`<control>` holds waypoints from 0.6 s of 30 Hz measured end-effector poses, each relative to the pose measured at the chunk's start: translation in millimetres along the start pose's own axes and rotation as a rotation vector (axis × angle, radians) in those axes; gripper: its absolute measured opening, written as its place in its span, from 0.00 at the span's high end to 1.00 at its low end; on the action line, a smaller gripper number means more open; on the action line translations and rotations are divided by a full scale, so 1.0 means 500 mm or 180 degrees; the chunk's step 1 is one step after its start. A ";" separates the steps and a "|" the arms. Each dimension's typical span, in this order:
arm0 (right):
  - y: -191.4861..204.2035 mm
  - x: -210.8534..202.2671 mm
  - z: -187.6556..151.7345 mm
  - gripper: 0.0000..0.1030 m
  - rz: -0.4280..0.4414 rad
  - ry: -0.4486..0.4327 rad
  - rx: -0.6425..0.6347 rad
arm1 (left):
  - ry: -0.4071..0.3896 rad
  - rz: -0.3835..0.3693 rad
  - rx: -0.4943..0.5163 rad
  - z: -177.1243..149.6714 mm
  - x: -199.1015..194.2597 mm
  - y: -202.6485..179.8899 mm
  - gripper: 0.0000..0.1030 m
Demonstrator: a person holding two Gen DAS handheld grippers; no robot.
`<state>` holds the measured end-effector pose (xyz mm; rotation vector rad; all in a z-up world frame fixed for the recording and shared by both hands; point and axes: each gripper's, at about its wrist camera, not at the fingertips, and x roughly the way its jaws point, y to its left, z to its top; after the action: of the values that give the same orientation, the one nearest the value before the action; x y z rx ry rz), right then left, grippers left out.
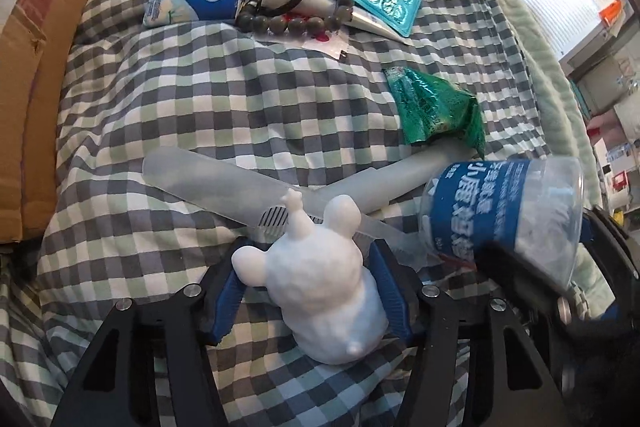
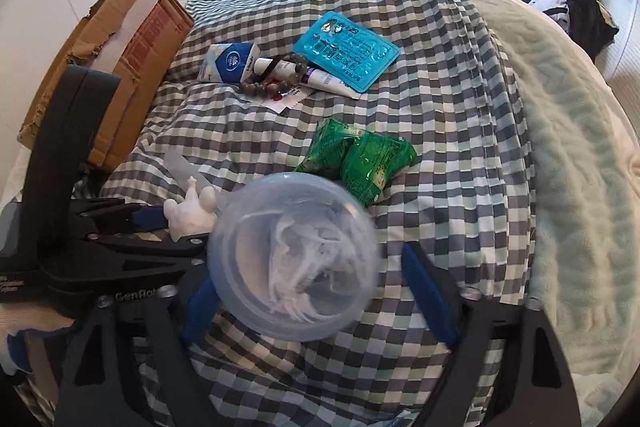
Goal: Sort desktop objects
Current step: 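Grasp the white figurine with the left gripper while the right gripper grasps the clear round container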
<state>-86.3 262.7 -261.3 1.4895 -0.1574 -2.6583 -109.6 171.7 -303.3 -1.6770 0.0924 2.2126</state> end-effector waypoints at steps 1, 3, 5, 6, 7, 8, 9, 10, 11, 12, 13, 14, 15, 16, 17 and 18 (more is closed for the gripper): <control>-0.001 -0.001 -0.001 0.39 0.0001 0.0000 0.0005 | -0.0006 0.0007 0.0012 -0.002 -0.003 -0.001 0.41; -0.002 -0.006 -0.003 0.39 -0.0006 -0.0016 0.0009 | -0.0025 0.0010 0.0025 -0.008 -0.012 -0.003 0.41; -0.002 -0.017 -0.006 0.39 -0.0061 -0.0067 0.0034 | -0.0056 0.0006 0.0028 -0.015 -0.023 -0.003 0.41; -0.003 -0.024 -0.008 0.39 -0.0086 -0.0099 0.0057 | -0.0077 0.0002 0.0033 -0.019 -0.030 -0.002 0.41; -0.004 -0.033 -0.010 0.39 -0.0106 -0.0134 0.0087 | -0.0099 0.0000 0.0041 -0.023 -0.038 -0.002 0.41; -0.006 -0.041 -0.013 0.40 -0.0119 -0.0165 0.0120 | -0.0121 -0.0002 0.0050 -0.027 -0.046 -0.002 0.42; -0.007 -0.051 -0.016 0.40 -0.0134 -0.0201 0.0156 | -0.0147 -0.0004 0.0068 -0.032 -0.056 -0.003 0.42; -0.007 -0.058 -0.017 0.40 -0.0146 -0.0225 0.0180 | -0.0173 -0.0002 0.0089 -0.035 -0.064 -0.005 0.42; -0.005 -0.066 -0.020 0.40 -0.0156 -0.0248 0.0200 | -0.0211 0.0006 0.0116 -0.037 -0.074 -0.006 0.42; -0.003 -0.071 -0.021 0.40 -0.0161 -0.0266 0.0212 | -0.0251 0.0013 0.0140 -0.041 -0.084 -0.008 0.42; 0.001 -0.079 -0.024 0.40 -0.0171 -0.0293 0.0219 | -0.0280 0.0008 0.0160 -0.044 -0.093 -0.009 0.43; 0.005 -0.085 -0.026 0.40 -0.0179 -0.0307 0.0217 | -0.0292 0.0002 0.0168 -0.039 -0.099 -0.010 0.43; 0.011 -0.090 -0.028 0.40 -0.0186 -0.0319 0.0210 | -0.0298 -0.0007 0.0170 -0.029 -0.105 -0.002 0.43; 0.017 -0.095 -0.030 0.40 -0.0191 -0.0331 0.0202 | -0.0302 -0.0014 0.0168 -0.030 -0.111 0.000 0.43; 0.023 -0.101 -0.032 0.40 -0.0197 -0.0349 0.0193 | -0.0316 -0.0021 0.0170 -0.031 -0.112 -0.007 0.44; 0.028 -0.106 -0.034 0.40 -0.0203 -0.0364 0.0191 | -0.0339 -0.0024 0.0175 -0.033 -0.118 -0.006 0.44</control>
<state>-43.7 254.8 -223.6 1.3816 -0.2028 -2.8146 -79.8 155.8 -252.0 -1.5253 0.1184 2.2679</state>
